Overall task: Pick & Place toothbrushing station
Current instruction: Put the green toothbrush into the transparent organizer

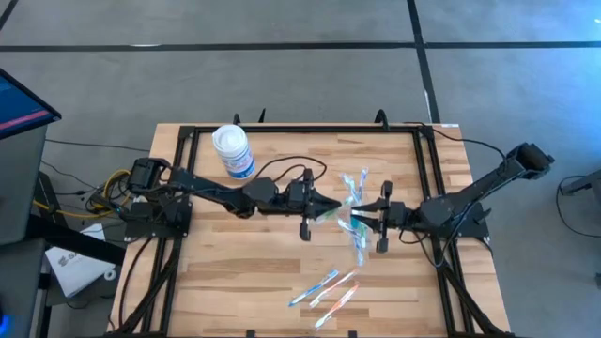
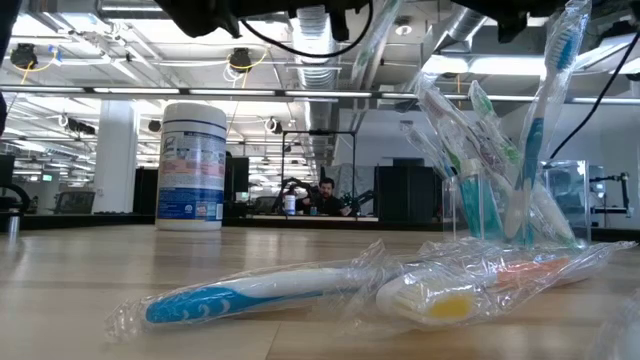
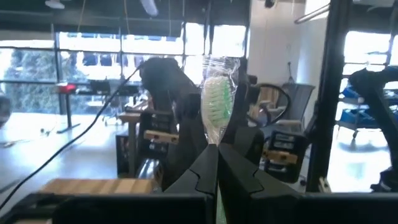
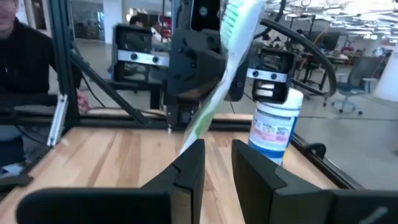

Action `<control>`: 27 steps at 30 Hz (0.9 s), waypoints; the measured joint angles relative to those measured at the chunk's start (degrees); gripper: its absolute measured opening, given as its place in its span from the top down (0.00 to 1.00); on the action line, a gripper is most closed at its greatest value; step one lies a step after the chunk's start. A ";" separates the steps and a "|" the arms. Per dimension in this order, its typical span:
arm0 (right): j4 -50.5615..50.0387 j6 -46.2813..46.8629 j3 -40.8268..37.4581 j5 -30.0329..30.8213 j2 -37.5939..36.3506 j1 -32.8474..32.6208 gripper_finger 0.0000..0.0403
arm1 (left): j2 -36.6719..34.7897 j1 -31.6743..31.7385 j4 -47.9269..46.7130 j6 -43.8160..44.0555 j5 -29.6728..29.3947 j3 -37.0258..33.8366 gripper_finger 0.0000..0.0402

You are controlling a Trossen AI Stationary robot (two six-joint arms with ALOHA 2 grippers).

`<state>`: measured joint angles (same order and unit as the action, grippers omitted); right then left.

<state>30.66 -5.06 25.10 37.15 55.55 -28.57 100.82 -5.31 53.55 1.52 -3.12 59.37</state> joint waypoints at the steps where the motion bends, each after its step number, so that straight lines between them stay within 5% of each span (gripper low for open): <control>1: 0.41 -0.08 0.00 -0.48 0.00 0.52 0.83 | 0.00 0.12 0.64 0.01 0.37 0.00 1.00; 16: 1.75 0.70 0.00 -13.60 0.02 8.02 0.81 | 0.04 0.90 1.11 -1.30 0.50 0.00 1.00; 27: 10.46 1.88 0.00 -14.93 6.48 11.07 0.60 | 0.04 0.90 2.02 -5.09 -0.02 0.00 1.00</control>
<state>41.12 -3.18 25.10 22.22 62.03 -17.50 100.86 -4.40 55.57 -3.57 -3.14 59.37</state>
